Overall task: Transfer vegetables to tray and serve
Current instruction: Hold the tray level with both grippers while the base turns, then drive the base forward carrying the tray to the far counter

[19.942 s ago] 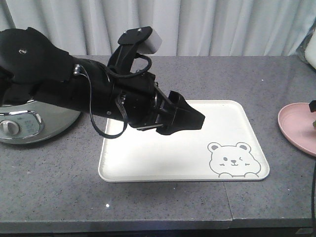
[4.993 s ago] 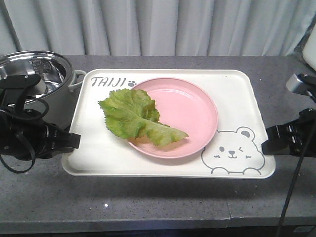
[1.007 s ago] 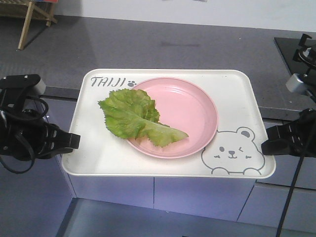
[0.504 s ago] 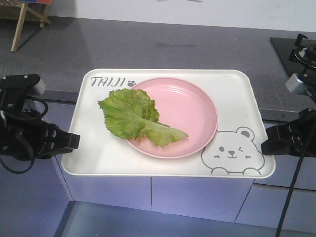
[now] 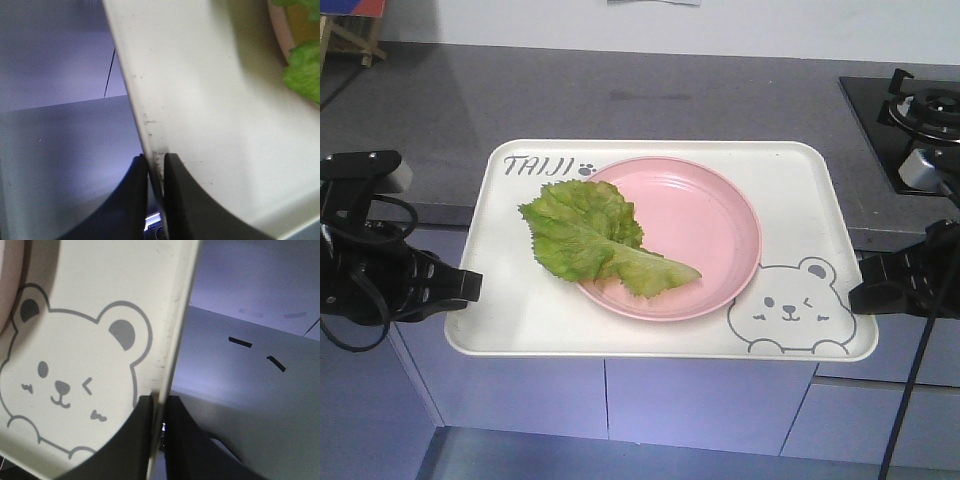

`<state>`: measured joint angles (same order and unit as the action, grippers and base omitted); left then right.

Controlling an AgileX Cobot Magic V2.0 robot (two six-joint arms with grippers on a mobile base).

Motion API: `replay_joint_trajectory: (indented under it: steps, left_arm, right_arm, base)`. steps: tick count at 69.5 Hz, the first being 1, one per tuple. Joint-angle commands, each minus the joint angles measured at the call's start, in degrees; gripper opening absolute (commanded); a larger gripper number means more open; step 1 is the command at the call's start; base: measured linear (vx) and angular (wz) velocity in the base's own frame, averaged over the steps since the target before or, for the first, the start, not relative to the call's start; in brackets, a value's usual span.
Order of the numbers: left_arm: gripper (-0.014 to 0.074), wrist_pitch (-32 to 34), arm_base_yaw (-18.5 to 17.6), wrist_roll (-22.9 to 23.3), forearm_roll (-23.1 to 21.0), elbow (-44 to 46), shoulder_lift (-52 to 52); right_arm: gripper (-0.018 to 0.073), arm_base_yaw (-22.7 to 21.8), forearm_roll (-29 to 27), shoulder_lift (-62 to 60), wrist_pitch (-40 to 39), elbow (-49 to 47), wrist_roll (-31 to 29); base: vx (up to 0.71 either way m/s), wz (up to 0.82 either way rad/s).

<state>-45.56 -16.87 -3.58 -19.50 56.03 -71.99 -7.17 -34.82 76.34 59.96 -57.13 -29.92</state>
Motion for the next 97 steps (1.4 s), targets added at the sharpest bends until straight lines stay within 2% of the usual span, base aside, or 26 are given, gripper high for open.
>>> replay_joint_trajectory:
  steps: [1,97]
  left_arm:
    - [-0.0008,2.86,-0.73,-0.80,-3.16,1.71,1.53]
    - [-0.0008,2.86,-0.73,-0.80,-3.16,1.71,1.53]
  right_arm:
    - [-0.0001,0.38,-4.87,-1.81,0.55,-1.55,-2.15]
    - [-0.0001,0.38,-4.87,-1.81,0.55,-1.55,-2.15]
  base:
    - [0.09,-0.12]
    - [0.12,-0.02]
